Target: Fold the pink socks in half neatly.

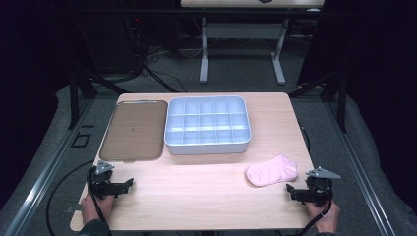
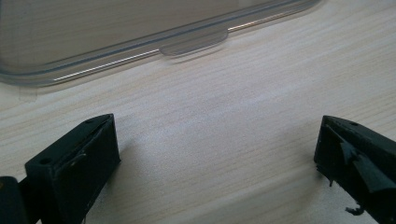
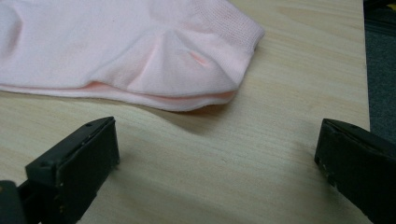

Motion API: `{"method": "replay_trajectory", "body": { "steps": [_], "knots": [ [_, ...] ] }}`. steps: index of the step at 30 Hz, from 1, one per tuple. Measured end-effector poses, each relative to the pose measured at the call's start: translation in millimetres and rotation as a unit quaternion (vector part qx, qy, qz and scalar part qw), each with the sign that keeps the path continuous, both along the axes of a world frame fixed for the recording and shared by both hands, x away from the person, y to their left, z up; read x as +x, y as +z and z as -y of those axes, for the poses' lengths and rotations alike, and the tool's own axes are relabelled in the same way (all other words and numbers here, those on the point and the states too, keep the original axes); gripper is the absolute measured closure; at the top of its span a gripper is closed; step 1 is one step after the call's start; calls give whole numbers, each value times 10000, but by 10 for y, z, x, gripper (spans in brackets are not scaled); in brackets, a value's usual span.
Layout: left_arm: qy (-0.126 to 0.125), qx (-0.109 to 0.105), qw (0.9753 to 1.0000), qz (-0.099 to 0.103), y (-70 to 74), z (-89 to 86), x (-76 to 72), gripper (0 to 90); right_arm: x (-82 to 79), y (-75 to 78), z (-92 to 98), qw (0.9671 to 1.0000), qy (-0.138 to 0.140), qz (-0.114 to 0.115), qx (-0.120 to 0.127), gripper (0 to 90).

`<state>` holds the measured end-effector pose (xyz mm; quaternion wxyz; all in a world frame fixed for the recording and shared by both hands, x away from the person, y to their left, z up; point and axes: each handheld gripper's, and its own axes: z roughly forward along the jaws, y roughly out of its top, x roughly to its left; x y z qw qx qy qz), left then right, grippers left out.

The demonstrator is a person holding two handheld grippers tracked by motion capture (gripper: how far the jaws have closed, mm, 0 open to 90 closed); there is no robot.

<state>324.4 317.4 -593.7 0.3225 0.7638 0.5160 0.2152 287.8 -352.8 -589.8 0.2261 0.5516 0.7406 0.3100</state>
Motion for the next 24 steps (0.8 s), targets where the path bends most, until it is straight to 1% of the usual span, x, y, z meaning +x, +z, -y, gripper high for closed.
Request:
{"method": "replay_trajectory", "body": {
  "steps": [7,10,15,24],
  "knots": [
    [3,-1,10000,-5,1,1,-2,0,4,0,-12,10000,-22,37,-24,0],
    [7,-1,10000,-5,1,1,-4,0,10,7,-8,10000,18,-25,-33,0],
    [6,-3,10000,-6,1,0,-3,0,18,15,-22,10000,17,-59,-68,0],
    [3,-1,10000,-4,1,0,-2,0,27,24,-21,9999,22,-135,-46,0]
  ]
}}
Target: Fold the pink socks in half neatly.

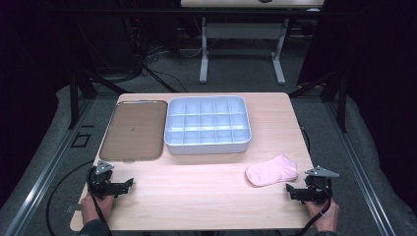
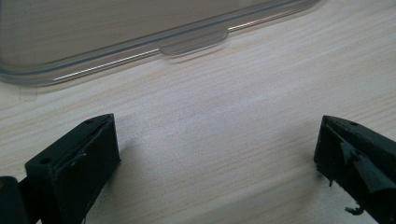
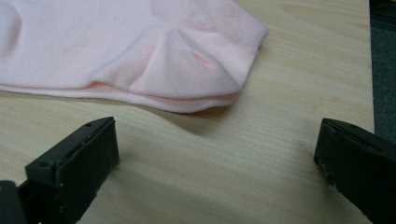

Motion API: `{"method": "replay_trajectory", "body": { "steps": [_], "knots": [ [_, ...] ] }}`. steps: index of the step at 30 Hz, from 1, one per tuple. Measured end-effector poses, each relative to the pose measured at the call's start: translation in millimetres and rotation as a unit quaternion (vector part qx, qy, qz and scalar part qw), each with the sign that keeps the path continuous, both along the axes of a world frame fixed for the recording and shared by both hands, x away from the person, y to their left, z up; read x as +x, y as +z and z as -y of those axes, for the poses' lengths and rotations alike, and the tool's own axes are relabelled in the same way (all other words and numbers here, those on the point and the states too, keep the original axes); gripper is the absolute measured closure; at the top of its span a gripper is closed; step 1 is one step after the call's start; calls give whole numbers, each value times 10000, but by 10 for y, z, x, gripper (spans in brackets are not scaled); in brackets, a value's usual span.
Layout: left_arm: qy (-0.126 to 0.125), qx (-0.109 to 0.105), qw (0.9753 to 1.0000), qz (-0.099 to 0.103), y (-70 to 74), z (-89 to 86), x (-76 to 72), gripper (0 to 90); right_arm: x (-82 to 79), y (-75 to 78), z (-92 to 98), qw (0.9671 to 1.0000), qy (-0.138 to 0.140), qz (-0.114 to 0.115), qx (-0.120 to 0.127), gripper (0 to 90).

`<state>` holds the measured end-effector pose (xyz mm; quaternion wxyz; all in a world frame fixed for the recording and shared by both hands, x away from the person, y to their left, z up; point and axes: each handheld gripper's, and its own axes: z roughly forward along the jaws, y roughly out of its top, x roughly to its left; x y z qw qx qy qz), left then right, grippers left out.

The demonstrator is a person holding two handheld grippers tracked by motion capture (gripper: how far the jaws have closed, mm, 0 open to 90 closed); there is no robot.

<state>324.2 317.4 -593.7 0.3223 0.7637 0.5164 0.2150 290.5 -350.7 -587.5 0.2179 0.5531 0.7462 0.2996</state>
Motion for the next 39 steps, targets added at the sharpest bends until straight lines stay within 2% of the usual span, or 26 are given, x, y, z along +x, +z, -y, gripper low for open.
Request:
{"method": "replay_trajectory", "body": {
  "steps": [4,8,12,18,23,28,31,36,39],
  "knots": [
    [-1,0,10000,2,0,0,1,0,-3,1,-6,10000,-6,25,-7,0],
    [0,-1,10000,1,0,0,1,0,4,35,-8,9999,28,-90,83,0],
    [0,-2,10000,1,0,-1,1,0,9,186,-31,9999,62,-36,105,0],
    [0,-2,10000,0,0,-1,1,0,95,445,-168,9993,375,-29,25,0],
    [1,-3,10000,1,0,0,1,0,229,542,-308,9984,548,-133,-43,0],
    [0,-2,10000,2,0,-1,1,0,374,559,-451,9967,739,-302,-156,0],
    [1,-2,10000,1,0,-1,1,0,463,548,-525,9957,817,-409,-136,0],
    [-1,-1,10000,1,0,-1,1,0,580,472,-630,9938,872,-646,-252,0],
    [-1,-1,10000,2,0,-1,1,0,624,430,-686,9930,916,-722,-197,0]
  ]
}}
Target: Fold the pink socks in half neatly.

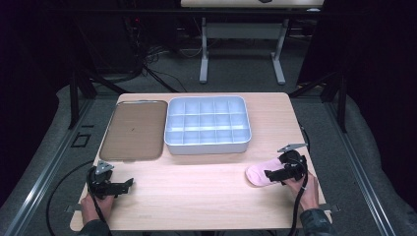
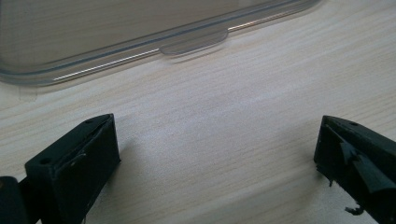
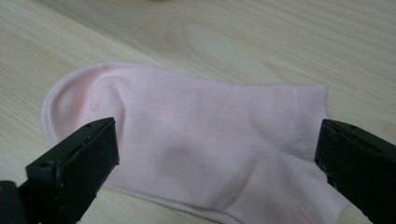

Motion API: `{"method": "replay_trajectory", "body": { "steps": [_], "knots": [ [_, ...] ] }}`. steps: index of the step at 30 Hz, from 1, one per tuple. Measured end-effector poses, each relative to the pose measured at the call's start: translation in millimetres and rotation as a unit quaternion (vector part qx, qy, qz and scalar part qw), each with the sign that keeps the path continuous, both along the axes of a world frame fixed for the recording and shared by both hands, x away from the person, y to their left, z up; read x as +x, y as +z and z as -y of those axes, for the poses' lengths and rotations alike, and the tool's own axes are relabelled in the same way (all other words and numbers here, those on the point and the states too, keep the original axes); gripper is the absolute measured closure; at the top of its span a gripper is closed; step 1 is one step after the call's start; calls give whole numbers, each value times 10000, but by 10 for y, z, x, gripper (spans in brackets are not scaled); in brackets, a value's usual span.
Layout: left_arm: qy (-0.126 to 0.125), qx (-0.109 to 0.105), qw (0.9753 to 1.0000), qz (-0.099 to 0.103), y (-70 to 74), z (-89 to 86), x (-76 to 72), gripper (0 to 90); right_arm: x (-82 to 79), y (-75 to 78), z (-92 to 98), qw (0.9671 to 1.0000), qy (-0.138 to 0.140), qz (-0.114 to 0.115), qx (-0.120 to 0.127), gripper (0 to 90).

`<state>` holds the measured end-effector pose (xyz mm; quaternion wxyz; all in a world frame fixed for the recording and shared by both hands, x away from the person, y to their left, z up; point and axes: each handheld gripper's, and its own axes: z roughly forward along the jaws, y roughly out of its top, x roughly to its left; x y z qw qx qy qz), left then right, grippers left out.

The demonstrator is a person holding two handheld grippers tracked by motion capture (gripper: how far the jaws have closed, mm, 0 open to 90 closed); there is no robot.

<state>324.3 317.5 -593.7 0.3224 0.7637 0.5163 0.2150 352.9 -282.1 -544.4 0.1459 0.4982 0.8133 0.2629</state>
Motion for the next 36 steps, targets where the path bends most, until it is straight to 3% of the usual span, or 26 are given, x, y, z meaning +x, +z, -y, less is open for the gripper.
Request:
{"method": "replay_trajectory", "body": {
  "steps": [9,15,24,27,28,36],
  "knots": [
    [0,-1,10000,-1,0,0,0,0,94,-106,-109,9997,12,-218,-117,10],
    [0,-1,10000,-2,0,0,0,0,124,-196,-135,9987,-25,-414,-293,81],
    [1,-1,10000,-1,0,0,0,0,93,-204,-122,9991,-63,-340,-252,150],
    [1,-1,10000,-2,0,0,0,0,82,-197,-112,9991,-77,-329,-249,189],
    [2,0,10000,-1,0,0,0,0,71,-188,-94,9993,-86,-282,-242,250],
    [2,-2,10000,0,0,0,0,0,28,-172,-42,9997,-181,-132,-118,469]
  ]
}}
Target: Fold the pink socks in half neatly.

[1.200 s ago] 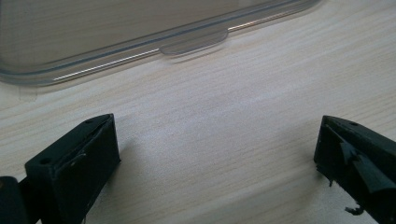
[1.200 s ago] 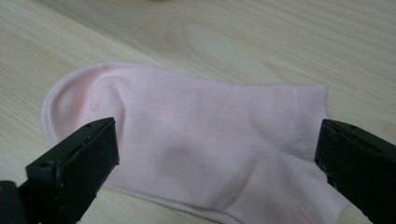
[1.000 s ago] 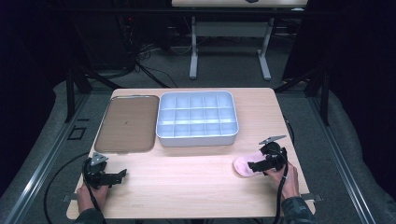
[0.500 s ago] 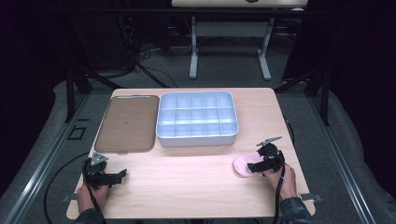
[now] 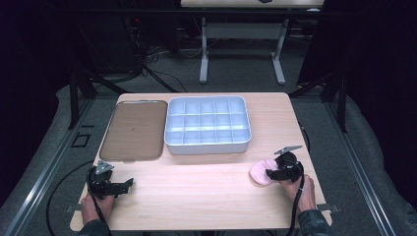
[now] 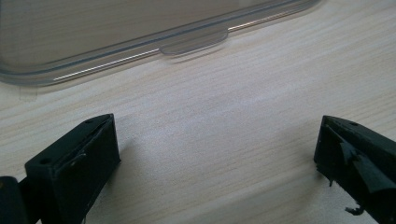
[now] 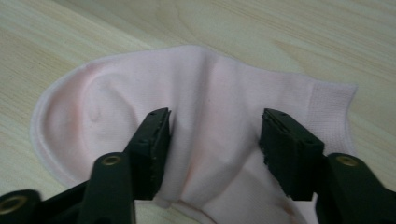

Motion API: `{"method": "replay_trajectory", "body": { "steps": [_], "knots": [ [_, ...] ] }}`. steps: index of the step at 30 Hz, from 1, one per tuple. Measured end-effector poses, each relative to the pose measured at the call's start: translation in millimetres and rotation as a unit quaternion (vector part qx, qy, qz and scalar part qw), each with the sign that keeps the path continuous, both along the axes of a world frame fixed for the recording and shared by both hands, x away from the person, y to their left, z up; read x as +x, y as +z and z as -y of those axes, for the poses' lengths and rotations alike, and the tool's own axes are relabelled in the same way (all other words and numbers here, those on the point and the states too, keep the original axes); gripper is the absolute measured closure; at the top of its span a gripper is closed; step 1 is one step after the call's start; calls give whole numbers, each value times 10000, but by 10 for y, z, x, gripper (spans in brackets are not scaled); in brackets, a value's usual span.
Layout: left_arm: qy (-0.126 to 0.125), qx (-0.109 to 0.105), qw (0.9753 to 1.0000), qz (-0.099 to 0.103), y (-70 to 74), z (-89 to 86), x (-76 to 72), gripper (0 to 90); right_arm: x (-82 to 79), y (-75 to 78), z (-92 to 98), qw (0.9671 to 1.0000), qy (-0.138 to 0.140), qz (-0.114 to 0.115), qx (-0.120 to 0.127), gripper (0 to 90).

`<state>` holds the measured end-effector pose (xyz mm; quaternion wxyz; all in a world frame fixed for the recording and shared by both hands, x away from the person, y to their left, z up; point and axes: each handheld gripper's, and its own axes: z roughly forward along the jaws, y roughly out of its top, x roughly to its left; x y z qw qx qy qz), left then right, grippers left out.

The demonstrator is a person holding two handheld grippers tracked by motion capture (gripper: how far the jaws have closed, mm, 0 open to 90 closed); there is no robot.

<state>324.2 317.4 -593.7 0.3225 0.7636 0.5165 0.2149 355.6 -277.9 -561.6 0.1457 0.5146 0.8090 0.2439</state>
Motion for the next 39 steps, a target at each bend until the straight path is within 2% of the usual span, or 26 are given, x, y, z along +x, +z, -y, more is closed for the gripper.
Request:
{"method": "replay_trajectory", "body": {
  "steps": [1,2,5,6,8,14,21,22,25,26,29,35,39],
  "knots": [
    [0,0,10000,0,0,0,0,0,0,0,0,10000,0,0,0,469],
    [0,0,10000,-1,0,0,0,0,-15,9,17,10000,-32,11,-7,568],
    [-1,1,10000,-1,0,0,0,0,-31,5,43,9999,-69,79,45,691],
    [-1,1,10000,-1,0,0,0,0,-31,5,43,9999,-69,79,45,691],
    [-1,1,10000,0,0,0,0,0,-50,-5,63,9997,-126,146,137,765],
    [-1,0,10000,-1,0,0,0,0,-68,15,90,9993,-157,239,230,779],
    [-1,1,10000,0,0,0,1,0,-129,167,108,9984,-172,389,374,779],
    [-2,2,10000,-2,0,0,0,0,-151,255,109,9978,-166,483,423,779],
    [-1,0,10000,0,0,0,0,0,-171,326,104,9975,-142,526,451,779],
    [-1,0,10000,0,0,0,0,0,-202,412,81,9969,-112,614,474,779],
    [0,0,10000,0,0,0,0,0,-247,517,46,9959,-88,707,560,779],
    [0,0,10000,0,0,0,0,0,-344,736,-96,9933,132,952,638,777],
    [-2,2,10000,-1,0,0,0,0,-397,843,-206,9923,282,982,695,776]
  ]
}}
